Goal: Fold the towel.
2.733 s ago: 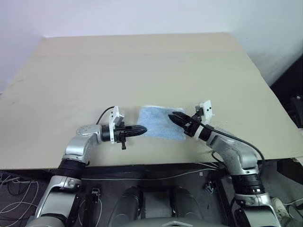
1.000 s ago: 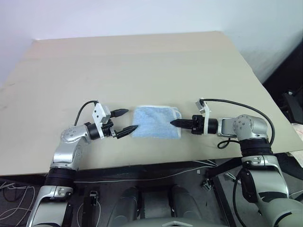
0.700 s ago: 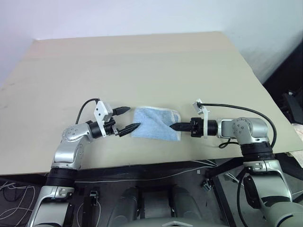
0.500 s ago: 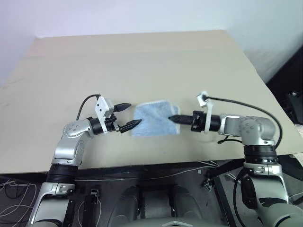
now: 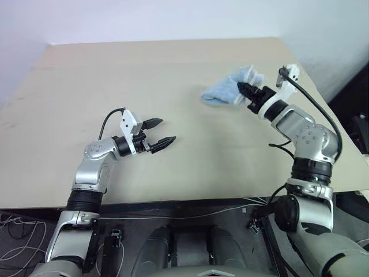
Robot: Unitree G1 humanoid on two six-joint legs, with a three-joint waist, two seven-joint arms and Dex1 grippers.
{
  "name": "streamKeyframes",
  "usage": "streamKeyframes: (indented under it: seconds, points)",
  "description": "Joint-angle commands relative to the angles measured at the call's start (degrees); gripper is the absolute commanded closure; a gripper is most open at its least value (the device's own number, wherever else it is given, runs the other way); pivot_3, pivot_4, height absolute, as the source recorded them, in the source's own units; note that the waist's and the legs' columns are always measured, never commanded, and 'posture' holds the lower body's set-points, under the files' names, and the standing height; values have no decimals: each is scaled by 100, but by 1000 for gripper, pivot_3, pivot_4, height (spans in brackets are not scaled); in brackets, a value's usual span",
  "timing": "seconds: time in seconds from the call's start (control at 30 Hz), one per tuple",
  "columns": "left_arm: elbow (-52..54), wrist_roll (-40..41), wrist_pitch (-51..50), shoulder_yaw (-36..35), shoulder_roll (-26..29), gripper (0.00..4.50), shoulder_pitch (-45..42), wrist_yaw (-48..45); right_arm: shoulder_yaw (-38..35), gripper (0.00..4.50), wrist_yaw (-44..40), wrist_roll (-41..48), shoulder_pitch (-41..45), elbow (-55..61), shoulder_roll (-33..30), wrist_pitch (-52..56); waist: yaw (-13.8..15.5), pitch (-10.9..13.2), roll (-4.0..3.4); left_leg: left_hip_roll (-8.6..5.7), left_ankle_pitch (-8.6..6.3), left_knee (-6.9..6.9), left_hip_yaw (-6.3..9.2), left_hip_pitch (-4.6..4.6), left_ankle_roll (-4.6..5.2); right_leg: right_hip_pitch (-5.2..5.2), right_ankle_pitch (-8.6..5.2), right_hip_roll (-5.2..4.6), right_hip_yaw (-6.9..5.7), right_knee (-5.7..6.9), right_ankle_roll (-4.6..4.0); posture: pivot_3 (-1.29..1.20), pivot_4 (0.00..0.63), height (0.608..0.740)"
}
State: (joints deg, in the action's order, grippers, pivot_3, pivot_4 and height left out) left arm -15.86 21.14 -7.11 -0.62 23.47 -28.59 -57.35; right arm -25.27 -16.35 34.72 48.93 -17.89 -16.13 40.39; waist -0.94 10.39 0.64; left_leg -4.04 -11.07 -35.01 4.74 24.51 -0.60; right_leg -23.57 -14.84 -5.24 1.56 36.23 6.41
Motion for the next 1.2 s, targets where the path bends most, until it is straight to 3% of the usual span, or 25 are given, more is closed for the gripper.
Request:
streamKeyframes:
  seconds: [0.03, 0.2, 0.4, 0.6, 0.93, 1.03, 1.2]
  points:
    - [148, -66, 93, 27, 62, 0, -110, -58, -166, 4489, 762, -695, 601, -1135, -59, -1735, -3, 0, -1, 0, 1, 0, 0, 0, -1, 0, 0, 2, 0, 0, 0, 0, 150, 740]
    - [223, -39, 43, -57, 73, 0, -64, 34, -589, 4489, 1265, -710, 970, -2614, -37, -3001, -2, 1, -2, 0, 1, 1, -1, -2, -1, 5, 0, 2, 0, -2, 0, 0, 150, 740]
    - [458, -14, -16, -64, 75, 0, 112, 126, -1390, 4489, 1751, -118, 762, -3555, -86, -3283, -14, 6, -9, 0, 2, 0, -1, -2, 0, 7, 0, 2, 2, -1, 0, 0, 150, 740]
    - [642, 36, -174, -43, 139, 0, 189, 89, -1493, 4489, 2048, 42, 67, -3345, 107, -3001, -22, 4, -7, 4, 2, -1, 0, -15, 0, 20, 0, 7, 3, 0, 0, 0, 150, 740]
    - [405, 15, -162, 18, 36, 0, 37, -12, -1527, 4489, 2594, 594, -515, -1859, 632, -2287, -2, 3, -7, 8, 2, -3, 11, -24, 0, 34, -1, 12, -6, -1, -1, 0, 150, 740]
    - [247, 40, -136, -19, -32, 0, -51, -35, -1539, 3749, 2565, 726, -553, -1679, 635, -2233, -8, 3, -8, 10, 2, -4, 10, -26, 0, 35, -1, 15, -5, 0, -1, 0, 150, 740]
    - [-34, -13, -11, 3, -55, 0, -108, -171, -1403, 1979, 2461, 789, -631, -1275, 466, -1989, -34, 5, -12, 11, 2, -3, 5, -26, 0, 30, -1, 15, -1, 2, -1, 0, 150, 740]
